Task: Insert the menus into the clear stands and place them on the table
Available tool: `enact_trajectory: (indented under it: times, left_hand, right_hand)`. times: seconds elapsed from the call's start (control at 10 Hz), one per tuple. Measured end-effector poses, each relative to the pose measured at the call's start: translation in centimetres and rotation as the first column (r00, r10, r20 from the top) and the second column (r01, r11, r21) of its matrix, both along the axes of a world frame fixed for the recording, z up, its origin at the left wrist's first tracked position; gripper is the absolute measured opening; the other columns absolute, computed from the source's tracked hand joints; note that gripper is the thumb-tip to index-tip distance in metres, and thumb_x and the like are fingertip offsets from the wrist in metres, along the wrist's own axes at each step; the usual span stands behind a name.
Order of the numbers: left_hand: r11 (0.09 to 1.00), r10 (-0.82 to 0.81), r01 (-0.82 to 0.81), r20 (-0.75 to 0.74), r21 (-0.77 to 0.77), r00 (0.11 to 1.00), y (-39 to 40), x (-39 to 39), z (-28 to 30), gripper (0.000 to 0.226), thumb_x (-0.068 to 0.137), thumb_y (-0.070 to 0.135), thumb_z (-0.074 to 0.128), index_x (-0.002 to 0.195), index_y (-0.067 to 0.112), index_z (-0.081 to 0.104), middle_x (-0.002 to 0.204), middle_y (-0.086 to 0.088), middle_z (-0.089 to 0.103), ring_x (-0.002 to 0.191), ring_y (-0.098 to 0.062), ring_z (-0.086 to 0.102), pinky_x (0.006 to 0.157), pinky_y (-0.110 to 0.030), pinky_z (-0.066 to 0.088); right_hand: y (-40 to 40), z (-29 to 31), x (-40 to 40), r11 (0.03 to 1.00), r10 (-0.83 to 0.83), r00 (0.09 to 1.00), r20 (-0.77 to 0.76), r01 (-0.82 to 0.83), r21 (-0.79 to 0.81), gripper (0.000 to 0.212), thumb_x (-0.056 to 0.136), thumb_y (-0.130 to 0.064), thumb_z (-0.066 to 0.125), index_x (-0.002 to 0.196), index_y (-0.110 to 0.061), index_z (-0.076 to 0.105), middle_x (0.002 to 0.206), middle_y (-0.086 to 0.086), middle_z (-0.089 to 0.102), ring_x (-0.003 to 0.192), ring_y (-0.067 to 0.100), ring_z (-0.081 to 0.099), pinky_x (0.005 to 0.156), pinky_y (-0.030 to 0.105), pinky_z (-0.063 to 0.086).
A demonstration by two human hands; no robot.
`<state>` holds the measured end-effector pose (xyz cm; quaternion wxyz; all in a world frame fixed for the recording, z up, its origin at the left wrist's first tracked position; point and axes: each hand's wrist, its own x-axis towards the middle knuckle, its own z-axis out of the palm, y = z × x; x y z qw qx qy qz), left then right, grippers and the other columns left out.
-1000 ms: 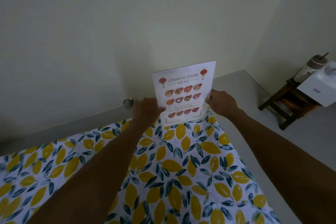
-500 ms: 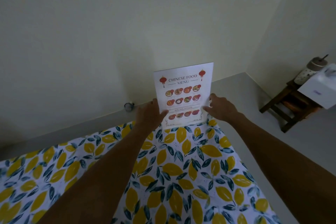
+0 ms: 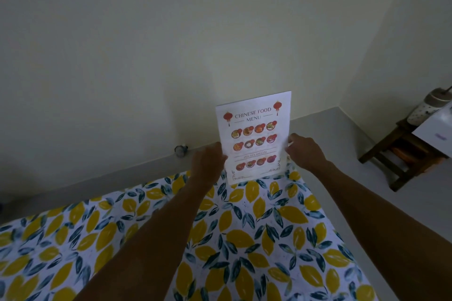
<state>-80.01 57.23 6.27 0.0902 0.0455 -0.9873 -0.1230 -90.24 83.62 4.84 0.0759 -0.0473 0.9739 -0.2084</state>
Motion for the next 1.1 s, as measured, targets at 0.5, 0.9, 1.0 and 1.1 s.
enact_trajectory:
  times: [0.5, 0.9, 1.0, 1.1]
  left_hand:
    - [0.993, 0.037, -0.035, 0.016, -0.111, 0.999, -0.6, -1.1, -1.1, 0.023, 0.098, 0.033, 0.050, 0.095, 0.012, 0.059, 0.084, 0.000, 0.067, 0.055, -0.013, 0.043, 0.065, -0.026, 0.036]
    - [0.999, 0.028, -0.027, 0.029, -0.035, 0.999, -0.2, 0.1, -1.1, 0.050, 0.092, 0.056, 0.051, 0.116, 0.013, 0.054, 0.105, -0.005, 0.069, 0.085, -0.022, 0.066, 0.075, -0.032, 0.043]
    - [0.984, 0.044, -0.038, 0.028, -0.176, 0.999, -0.8, 0.8, -1.4, 0.069, 0.085, 0.072, 0.043, 0.123, 0.014, 0.050, 0.122, -0.008, 0.062, 0.106, -0.028, 0.060, 0.092, -0.044, 0.040]
    - [0.979, 0.100, -0.086, 0.067, -0.186, 0.993, -1.4, 1.8, -0.9, 0.086, 0.081, 0.080, 0.038, 0.136, 0.015, 0.044, 0.142, -0.013, 0.049, 0.126, -0.034, 0.048, 0.101, -0.050, 0.036]
  right_hand:
    - [-1.0, -0.8, -2.1, 1.000, 0.025, 0.993, -0.117, -0.023, 0.018, 0.017, 0.096, -0.024, 0.051, 0.107, -0.014, 0.058, 0.099, 0.010, 0.072, 0.073, 0.025, 0.061, 0.068, 0.033, 0.049]
    - [-0.7, 0.0, -0.1, 0.985, 0.055, 0.998, -0.018, -0.052, 0.165, 0.046, 0.093, -0.043, 0.053, 0.127, -0.013, 0.047, 0.114, 0.012, 0.066, 0.099, 0.031, 0.065, 0.086, 0.045, 0.053]
    - [-0.5, -0.1, 0.9, 0.972, 0.044, 0.996, -0.079, -0.025, 0.232, 0.057, 0.092, -0.054, 0.049, 0.130, -0.012, 0.042, 0.124, 0.017, 0.060, 0.110, 0.037, 0.059, 0.091, 0.050, 0.050]
    - [-0.3, 0.7, 2.4, 0.966, 0.021, 0.996, -0.091, 0.003, 0.260, 0.072, 0.091, -0.062, 0.044, 0.142, -0.014, 0.029, 0.140, 0.018, 0.050, 0.122, 0.042, 0.051, 0.097, 0.054, 0.044]
